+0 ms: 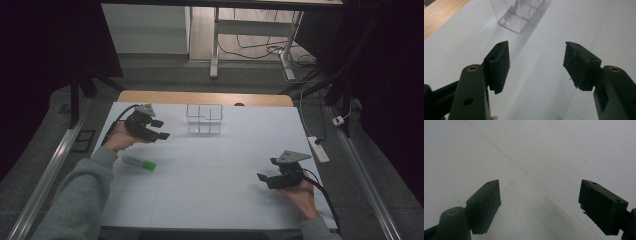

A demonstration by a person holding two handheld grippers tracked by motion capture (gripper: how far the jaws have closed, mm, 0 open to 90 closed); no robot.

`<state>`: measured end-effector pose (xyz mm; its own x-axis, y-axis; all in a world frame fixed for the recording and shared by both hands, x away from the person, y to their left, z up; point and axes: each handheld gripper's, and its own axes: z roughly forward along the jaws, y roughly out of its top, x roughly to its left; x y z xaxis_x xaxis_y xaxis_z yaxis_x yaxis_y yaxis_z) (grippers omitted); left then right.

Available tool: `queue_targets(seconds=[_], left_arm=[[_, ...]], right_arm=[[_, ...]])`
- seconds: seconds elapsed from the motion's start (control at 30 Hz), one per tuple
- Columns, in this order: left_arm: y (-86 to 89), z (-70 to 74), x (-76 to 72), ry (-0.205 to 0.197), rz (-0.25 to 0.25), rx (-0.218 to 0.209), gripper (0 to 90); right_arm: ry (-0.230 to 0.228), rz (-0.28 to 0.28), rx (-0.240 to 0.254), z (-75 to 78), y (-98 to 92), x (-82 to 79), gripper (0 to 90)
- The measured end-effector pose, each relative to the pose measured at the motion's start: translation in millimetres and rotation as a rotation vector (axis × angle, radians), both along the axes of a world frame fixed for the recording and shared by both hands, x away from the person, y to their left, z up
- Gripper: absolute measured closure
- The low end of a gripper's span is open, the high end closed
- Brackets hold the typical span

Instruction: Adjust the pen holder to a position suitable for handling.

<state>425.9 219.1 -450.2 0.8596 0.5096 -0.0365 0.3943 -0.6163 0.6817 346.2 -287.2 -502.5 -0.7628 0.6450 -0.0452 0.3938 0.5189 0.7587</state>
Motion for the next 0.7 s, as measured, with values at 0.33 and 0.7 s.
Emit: queue_targets(seconds=[0.33,0.7], left_arm=[[12.1,5.3,-22.8,-0.034,-0.105,0.051,35.4],[20.4,3.3,-34.3,-0.028,-0.179,0.081,34.5]], right_arm=[[-0.007,-0.003,0.001,1.2,-0.9,-3.4,17.2],[0.000,-0.001,-0.003,-0.1,-0.5,-2.8,17.2]])
